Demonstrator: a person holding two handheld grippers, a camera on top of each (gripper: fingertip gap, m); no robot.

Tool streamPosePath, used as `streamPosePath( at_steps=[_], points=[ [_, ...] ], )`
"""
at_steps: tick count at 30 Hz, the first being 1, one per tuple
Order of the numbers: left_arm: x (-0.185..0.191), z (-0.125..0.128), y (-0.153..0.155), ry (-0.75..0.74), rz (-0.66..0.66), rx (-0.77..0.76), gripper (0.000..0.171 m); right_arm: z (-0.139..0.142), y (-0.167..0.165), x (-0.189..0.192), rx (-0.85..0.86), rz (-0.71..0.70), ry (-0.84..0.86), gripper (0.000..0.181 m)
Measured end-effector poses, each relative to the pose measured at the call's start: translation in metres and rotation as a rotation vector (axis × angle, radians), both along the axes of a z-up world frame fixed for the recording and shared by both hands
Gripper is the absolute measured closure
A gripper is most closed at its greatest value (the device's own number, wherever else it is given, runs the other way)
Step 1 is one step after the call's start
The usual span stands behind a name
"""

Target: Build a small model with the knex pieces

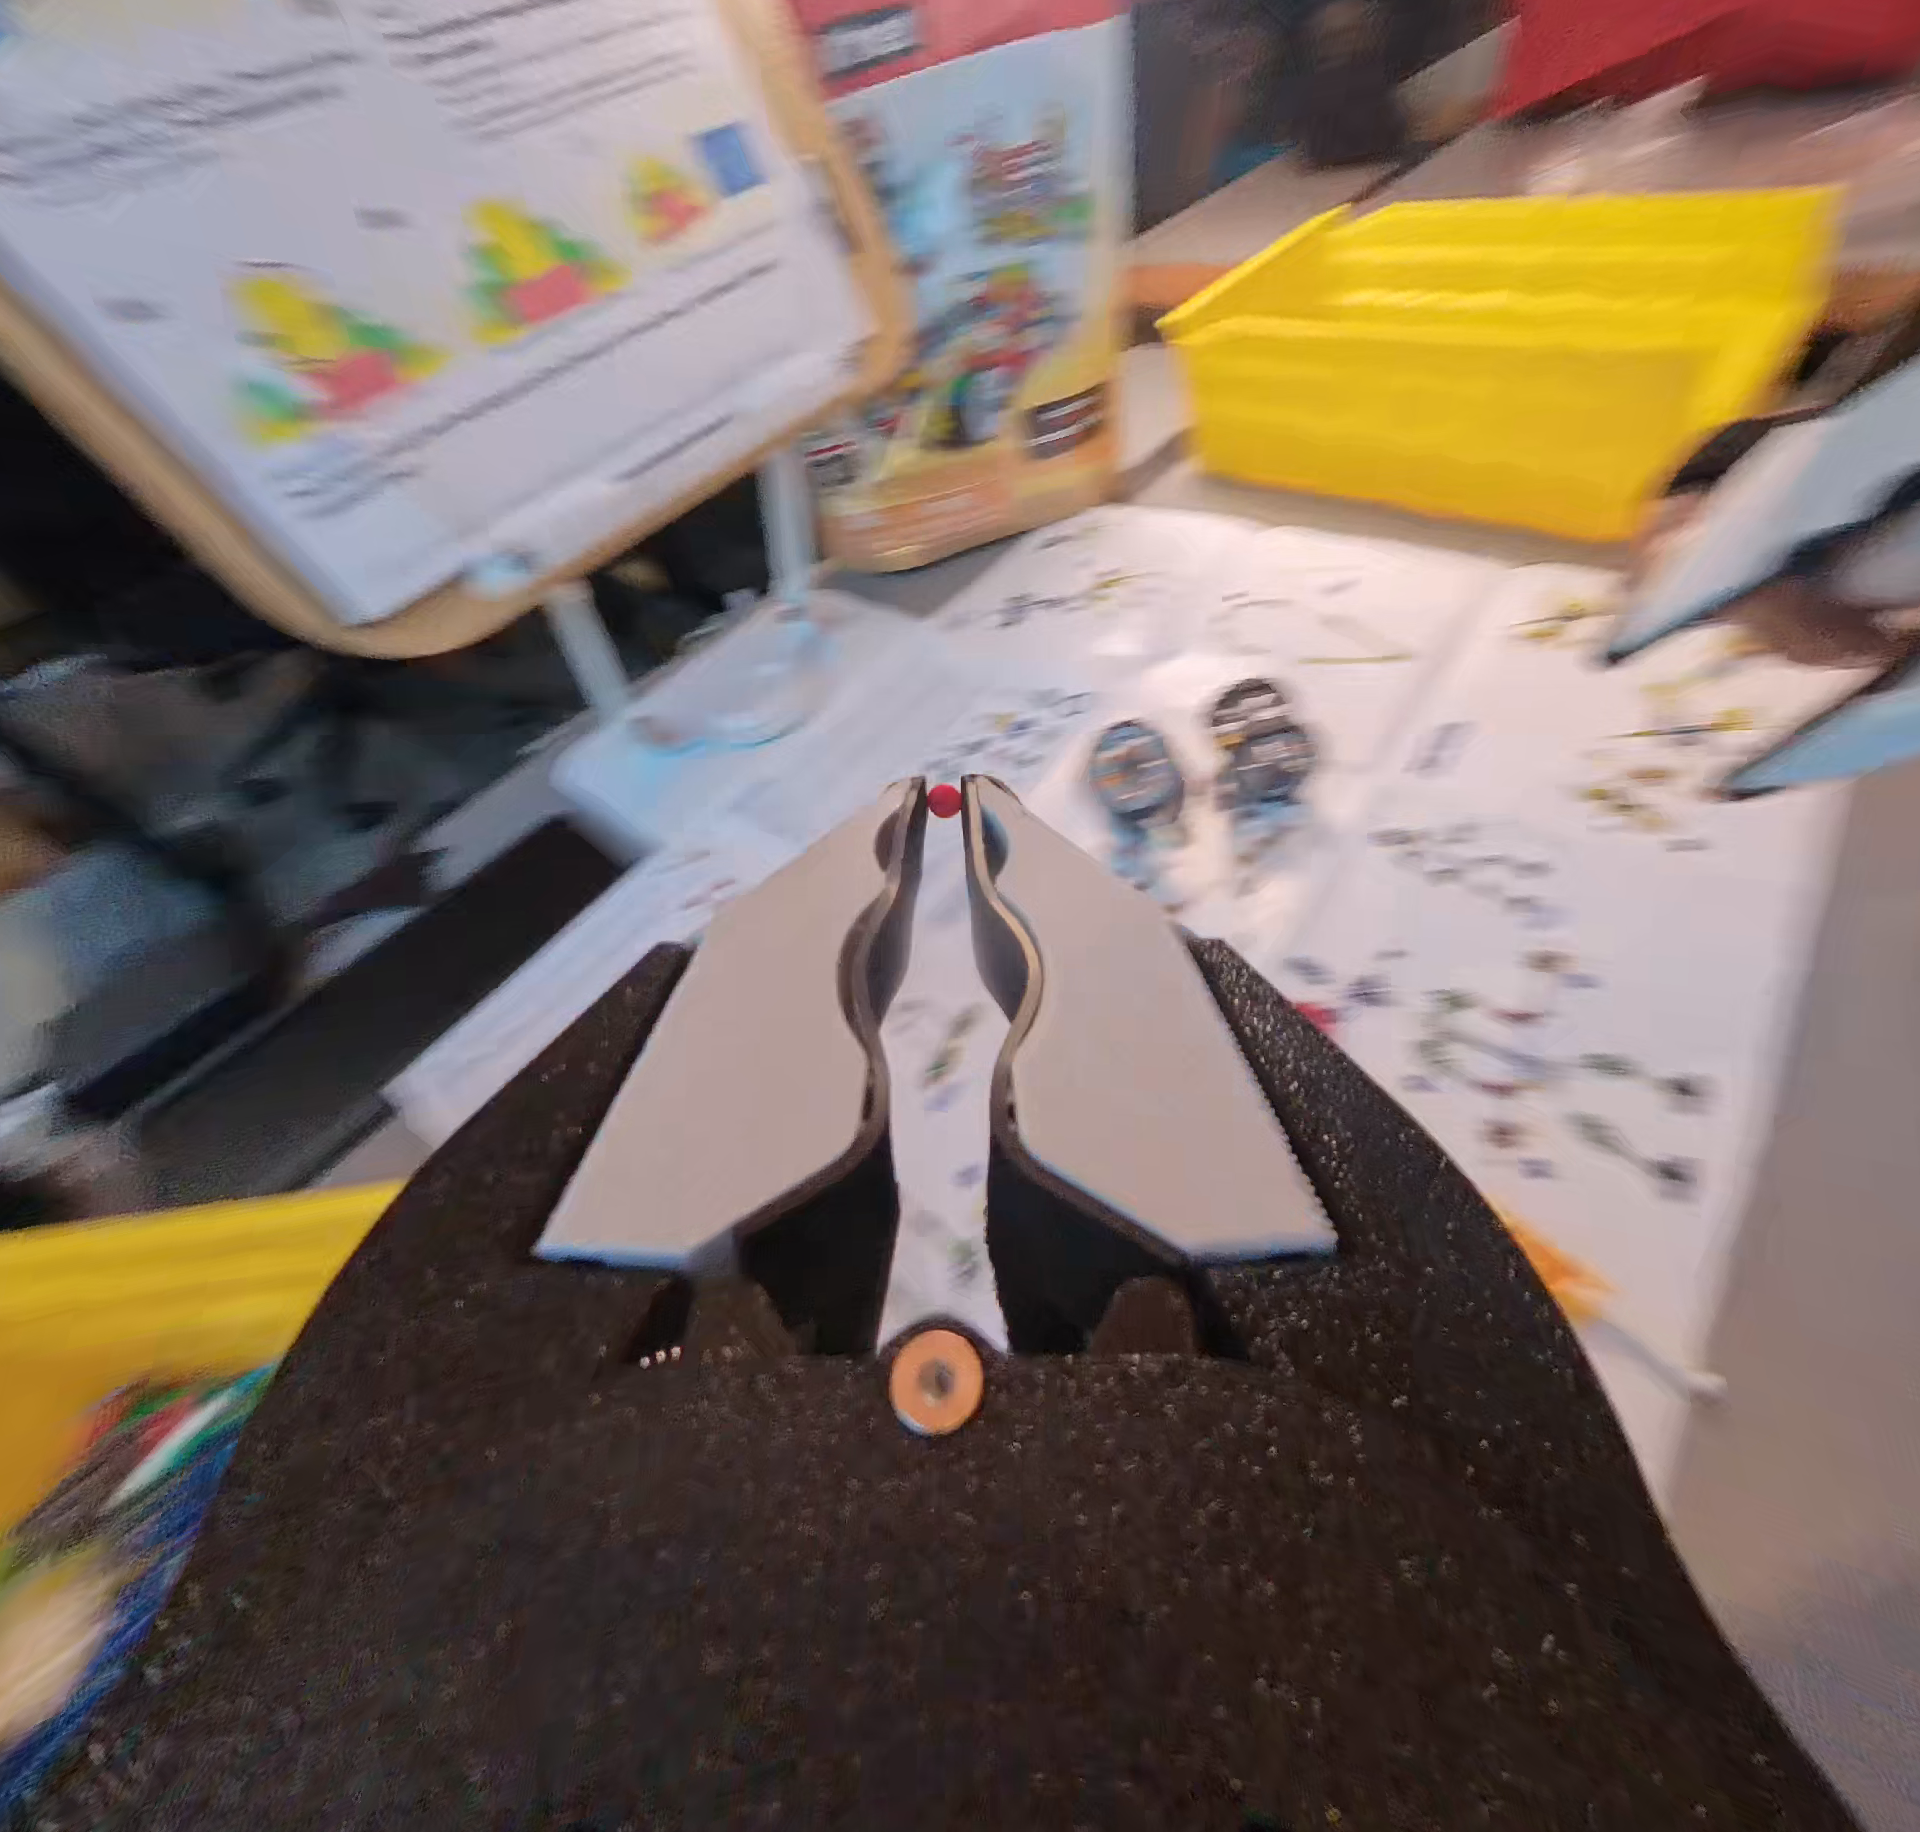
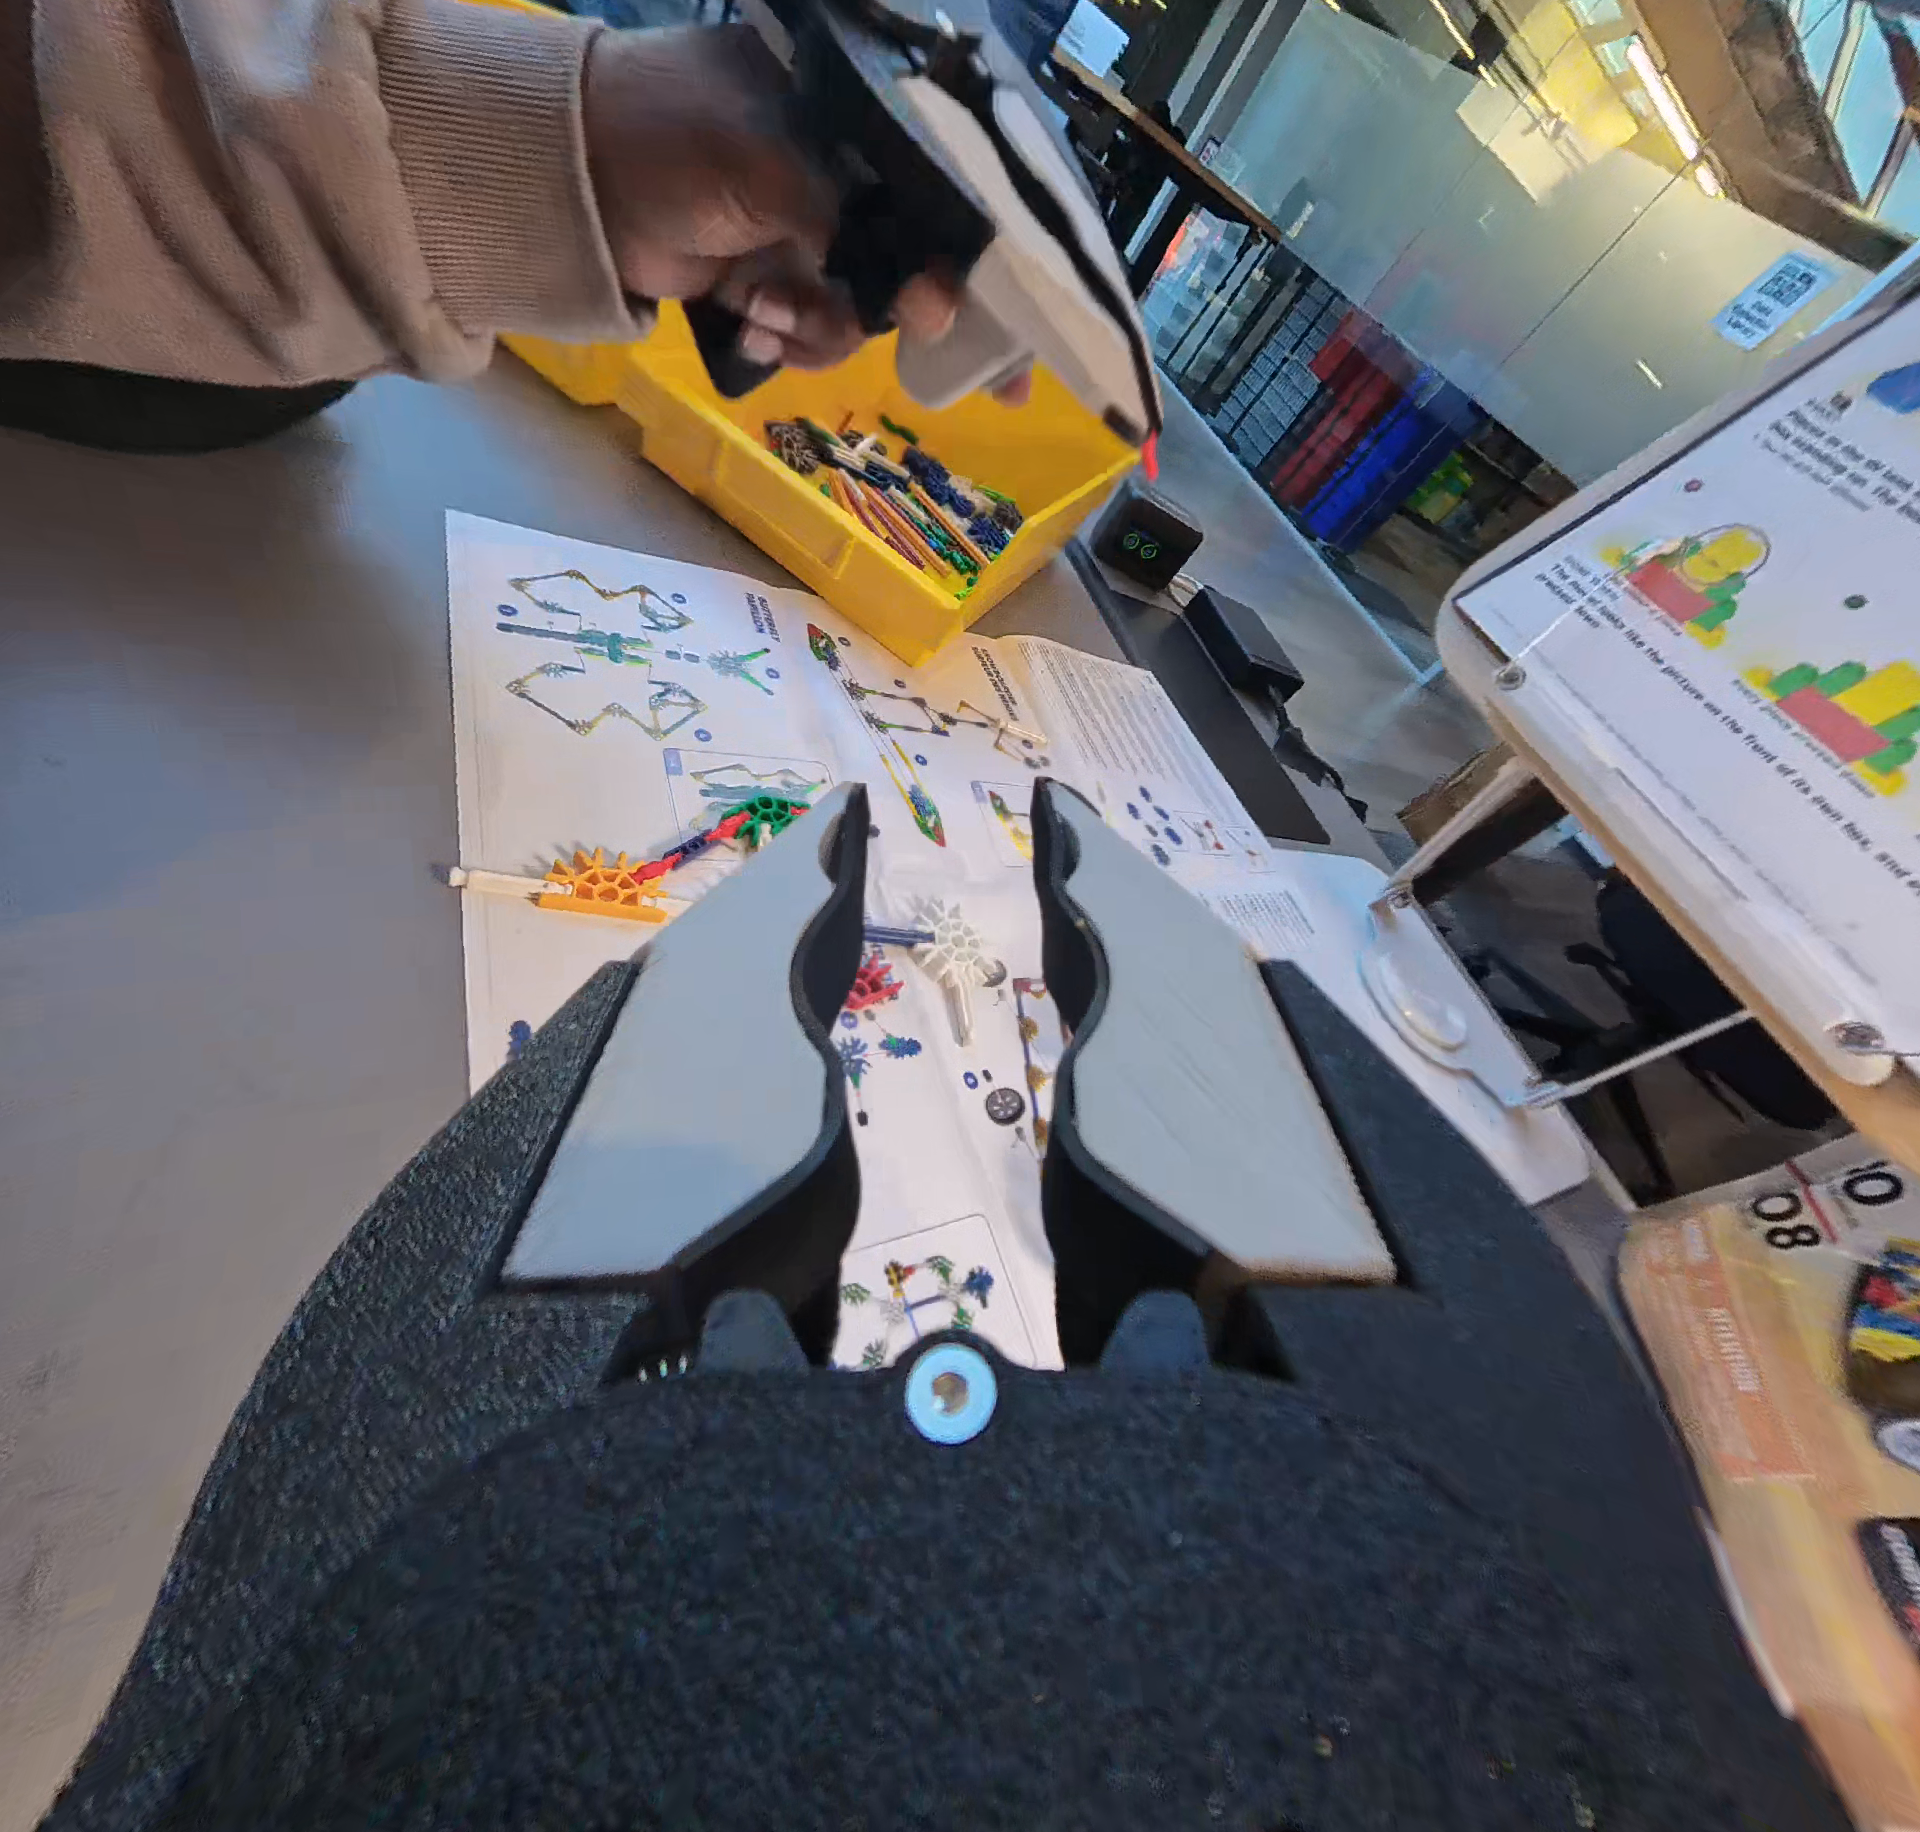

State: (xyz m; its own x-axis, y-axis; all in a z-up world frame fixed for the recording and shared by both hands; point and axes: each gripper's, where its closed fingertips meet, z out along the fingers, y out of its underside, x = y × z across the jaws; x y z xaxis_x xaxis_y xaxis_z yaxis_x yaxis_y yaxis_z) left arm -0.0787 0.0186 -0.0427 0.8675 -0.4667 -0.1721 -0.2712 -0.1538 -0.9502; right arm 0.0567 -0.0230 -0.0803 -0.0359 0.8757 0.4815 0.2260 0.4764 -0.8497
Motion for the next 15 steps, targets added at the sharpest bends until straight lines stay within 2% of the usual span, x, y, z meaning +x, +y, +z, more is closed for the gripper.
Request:
streamPosePath(
  at_steps=[2,4,6,8,10,12,15],
  points=[
    [-0.089,0.007,0.005,0.175,0.333,0.004,0.168,-0.005,0.003,0.000,-0.065,0.011,0.019,0.150],
    [-0.161,-0.003,-0.004,0.234,0.566,-0.089,0.167,-0.008,0.004,-0.001,-0.107,0.025,0.038,0.150],
    [-0.206,-0.018,-0.014,0.207,0.697,-0.159,0.163,-0.011,0.004,-0.003,-0.158,0.044,0.056,0.150],
    [-0.218,-0.031,-0.018,0.157,0.720,-0.205,0.134,-0.013,0.004,-0.005,-0.222,0.064,0.077,0.150],
    [-0.185,-0.025,-0.012,0.126,0.572,-0.140,0.135,-0.013,0.000,-0.007,-0.280,0.092,0.098,0.150],
    [-0.119,-0.018,-0.008,0.079,0.289,-0.080,0.144,-0.011,-0.004,-0.010,-0.327,0.121,0.125,0.150],
    [-0.012,-0.018,-0.022,-0.075,-0.138,-0.056,0.144,-0.007,-0.015,-0.013,-0.419,0.177,0.166,0.149]
  ],
)
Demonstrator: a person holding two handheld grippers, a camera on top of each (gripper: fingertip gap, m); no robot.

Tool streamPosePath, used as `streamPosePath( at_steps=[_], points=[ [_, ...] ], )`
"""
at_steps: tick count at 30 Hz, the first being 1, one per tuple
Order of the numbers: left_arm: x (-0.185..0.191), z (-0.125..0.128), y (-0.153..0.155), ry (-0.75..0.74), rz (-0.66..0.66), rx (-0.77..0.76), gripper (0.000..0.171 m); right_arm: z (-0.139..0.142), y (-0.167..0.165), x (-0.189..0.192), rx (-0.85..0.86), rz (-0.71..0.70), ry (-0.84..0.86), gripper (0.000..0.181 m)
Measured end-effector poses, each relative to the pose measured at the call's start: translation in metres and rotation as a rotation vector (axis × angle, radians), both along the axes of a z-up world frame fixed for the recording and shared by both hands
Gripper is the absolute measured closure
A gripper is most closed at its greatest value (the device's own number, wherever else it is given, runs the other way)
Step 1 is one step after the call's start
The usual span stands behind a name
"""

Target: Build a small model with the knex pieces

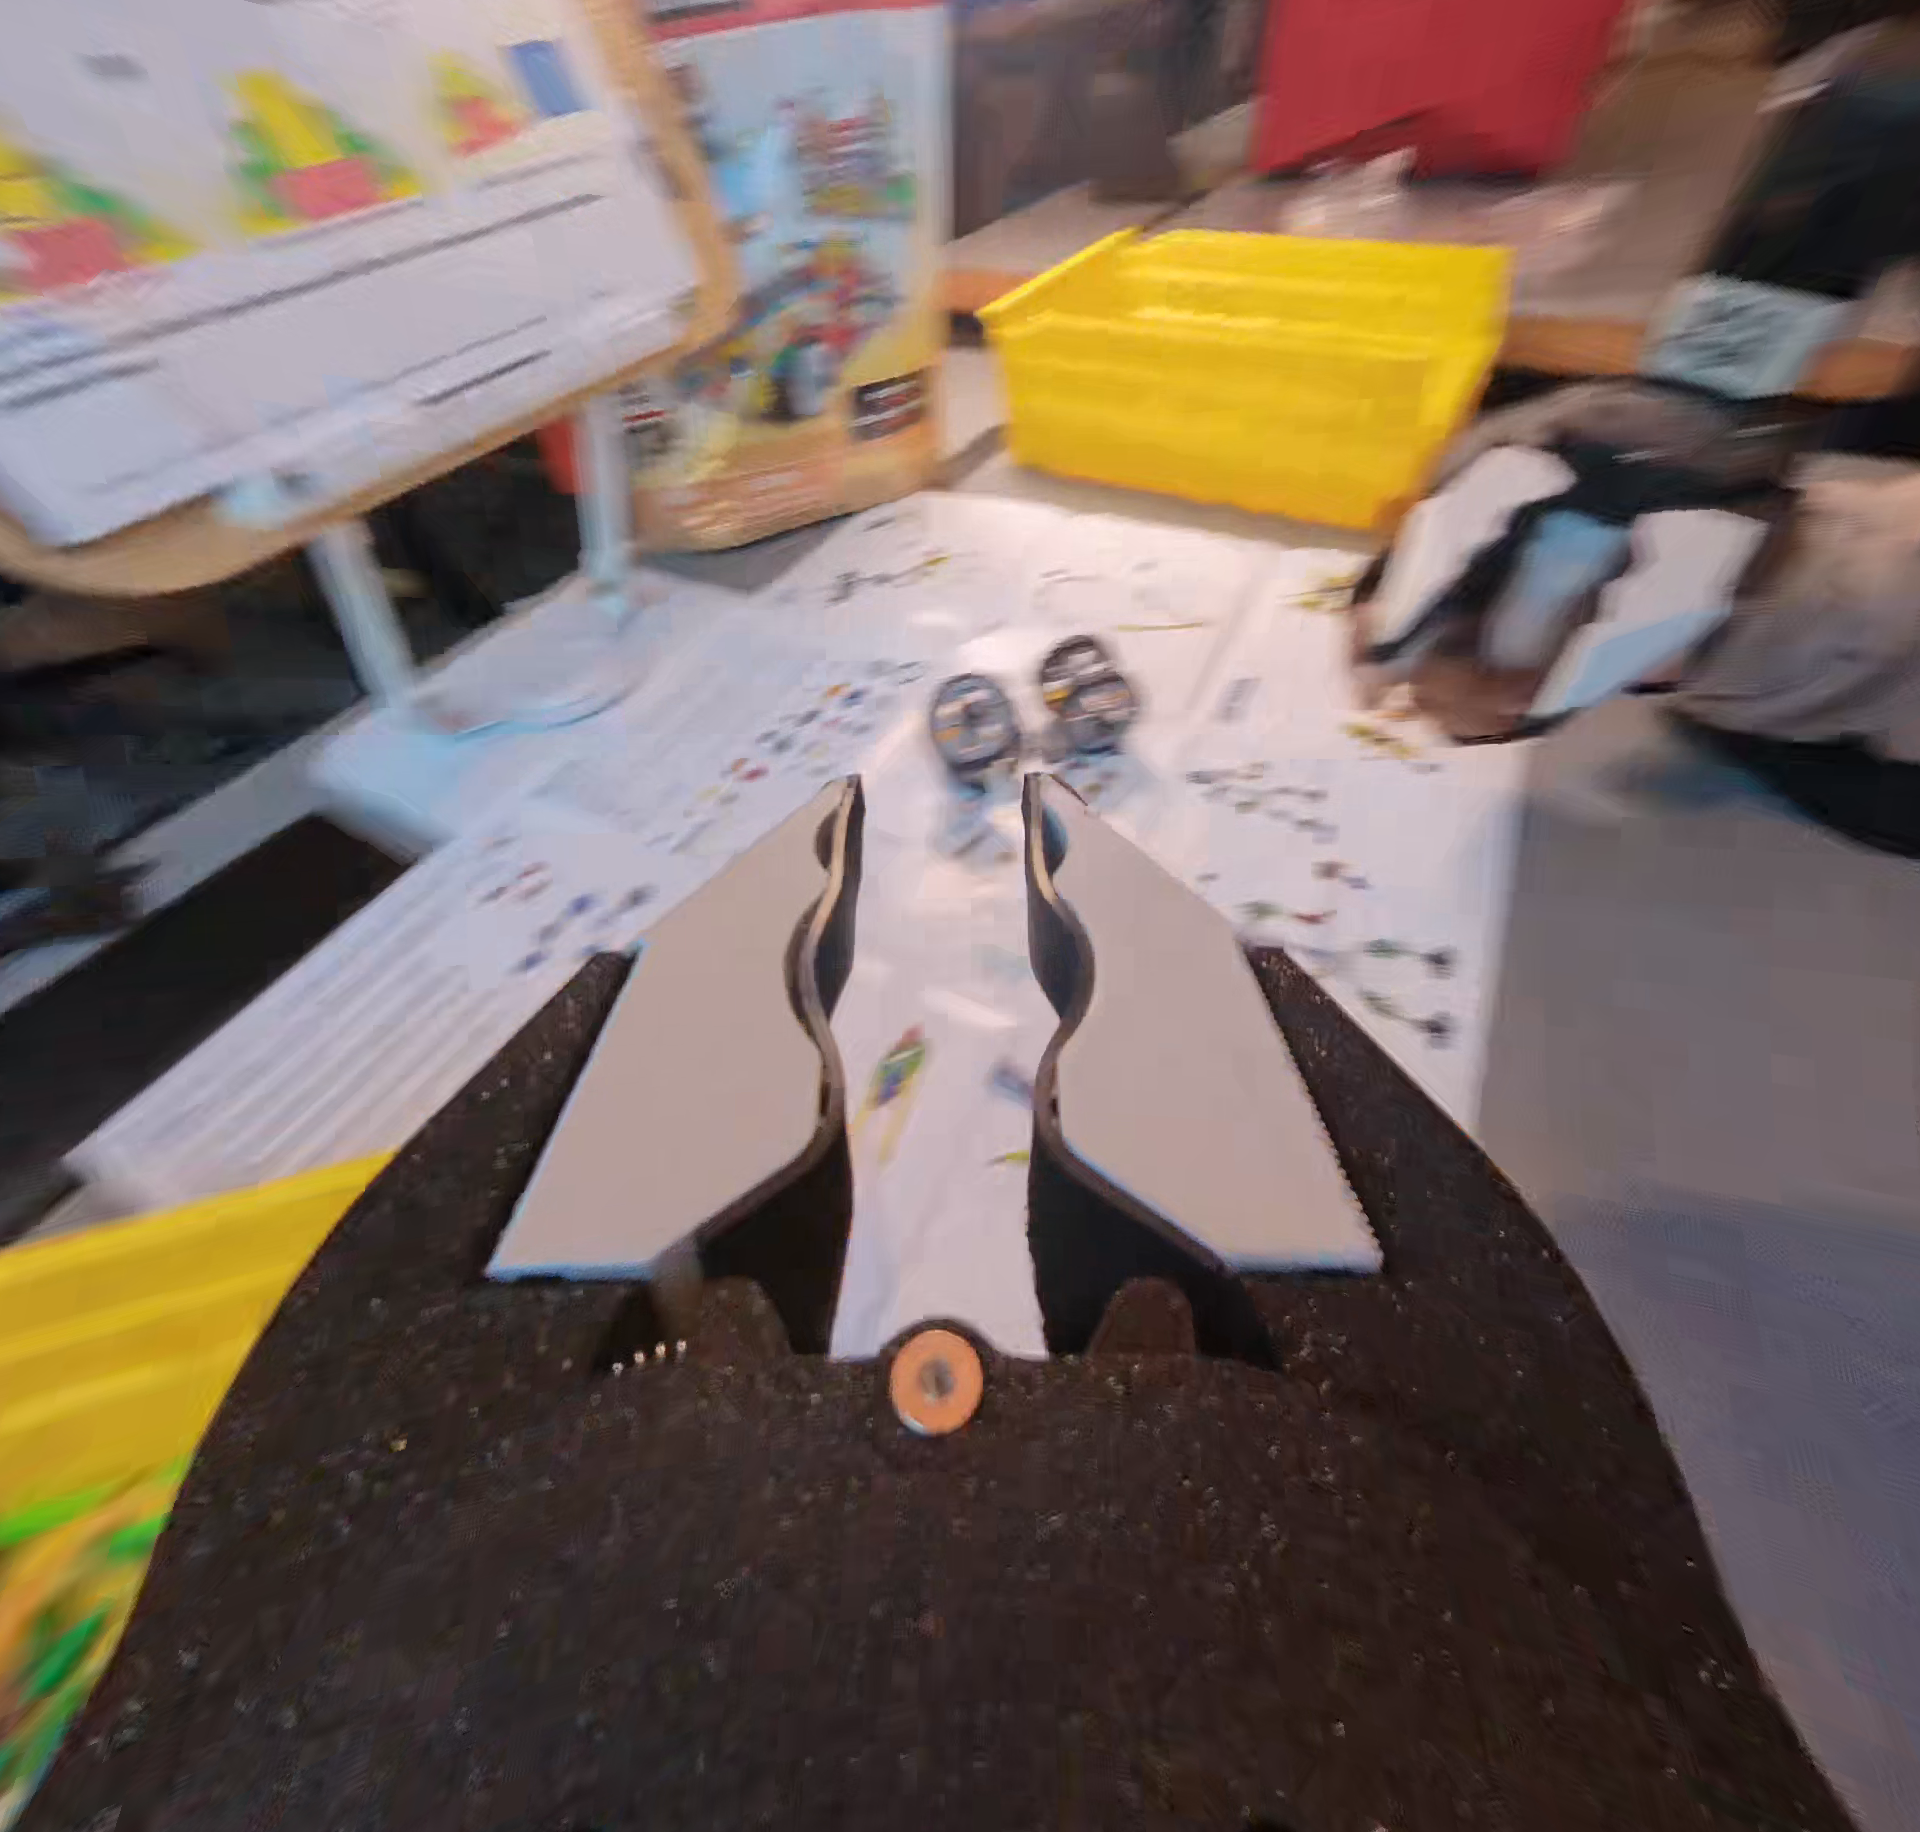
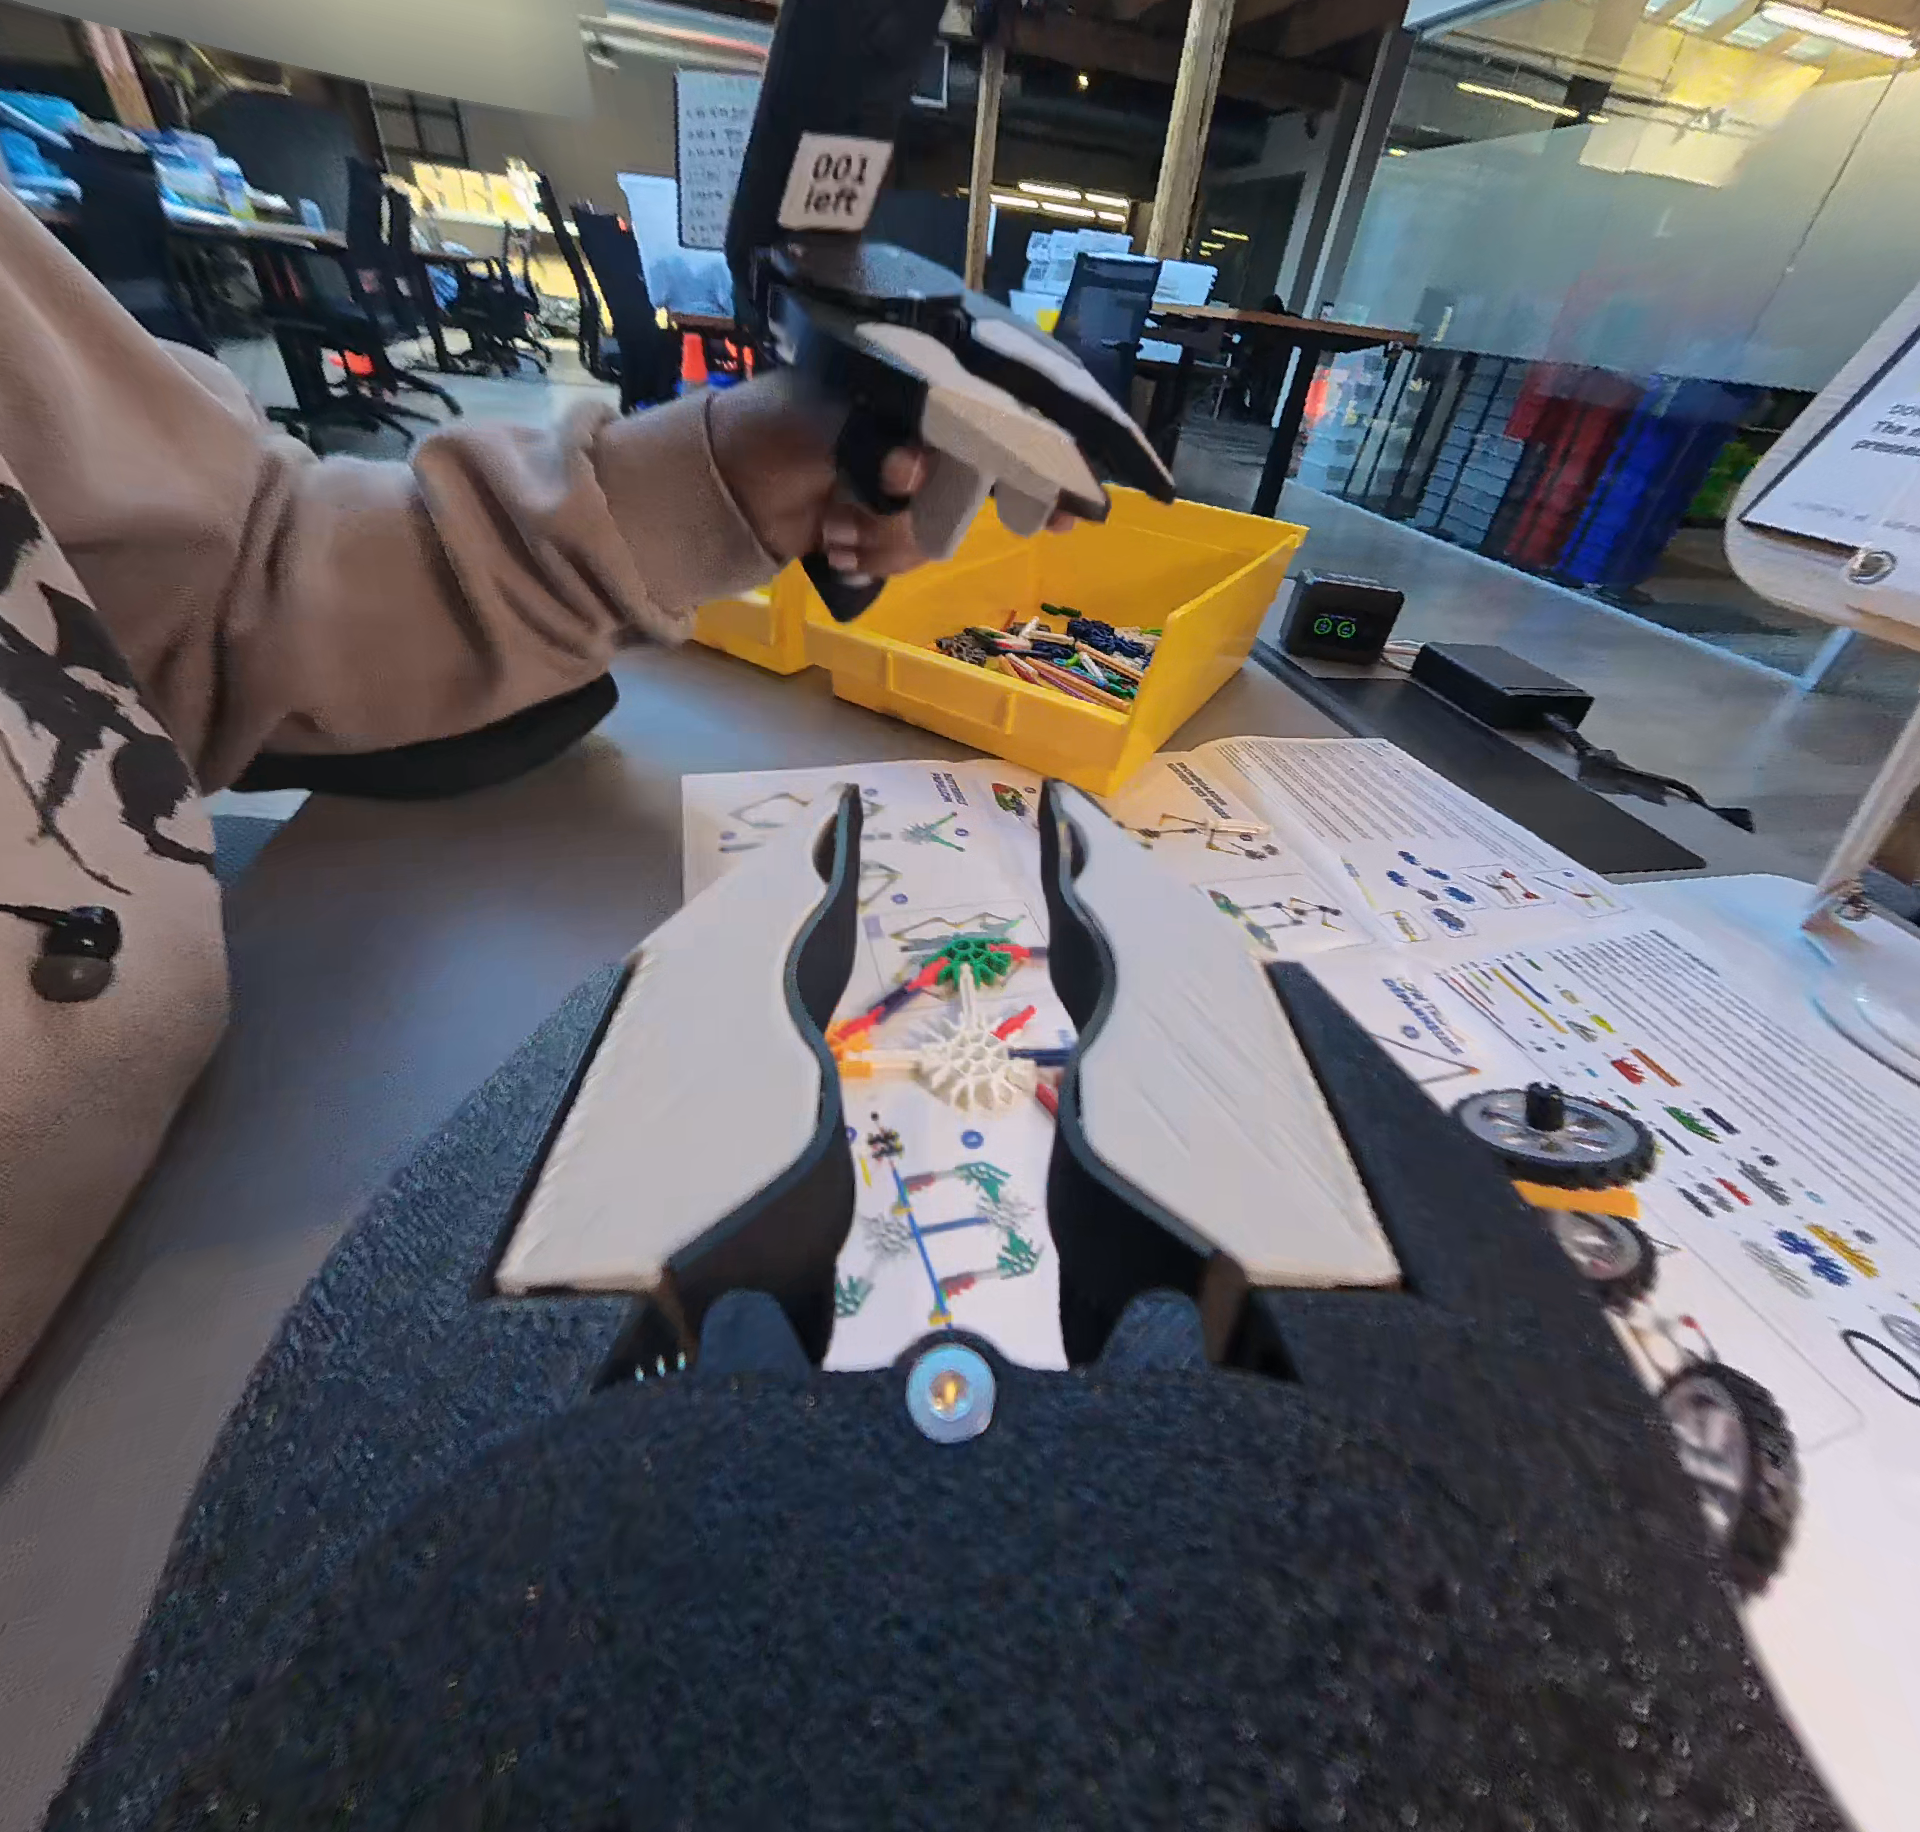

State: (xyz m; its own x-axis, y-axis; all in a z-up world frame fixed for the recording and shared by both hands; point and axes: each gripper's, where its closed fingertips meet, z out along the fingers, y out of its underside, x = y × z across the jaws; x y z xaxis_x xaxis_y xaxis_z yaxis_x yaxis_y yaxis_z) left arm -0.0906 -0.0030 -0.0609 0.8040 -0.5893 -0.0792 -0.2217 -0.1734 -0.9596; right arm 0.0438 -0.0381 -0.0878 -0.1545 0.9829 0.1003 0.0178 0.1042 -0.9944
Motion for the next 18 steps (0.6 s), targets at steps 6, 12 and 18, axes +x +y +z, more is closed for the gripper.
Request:
streamPosePath(
  at_steps=[6,12,18],
  points=[
    [0.132,-0.020,-0.034,-0.100,-0.380,0.036,0.150,0.008,-0.025,-0.006,-0.073,0.089,0.051,0.145],
    [0.150,-0.015,-0.037,-0.136,-0.394,0.092,0.162,0.019,-0.029,-0.003,-0.108,0.119,0.082,0.145],
    [0.153,-0.018,-0.044,-0.130,-0.412,0.054,0.165,0.019,-0.030,0.001,-0.205,0.157,0.078,0.162]
  ],
)
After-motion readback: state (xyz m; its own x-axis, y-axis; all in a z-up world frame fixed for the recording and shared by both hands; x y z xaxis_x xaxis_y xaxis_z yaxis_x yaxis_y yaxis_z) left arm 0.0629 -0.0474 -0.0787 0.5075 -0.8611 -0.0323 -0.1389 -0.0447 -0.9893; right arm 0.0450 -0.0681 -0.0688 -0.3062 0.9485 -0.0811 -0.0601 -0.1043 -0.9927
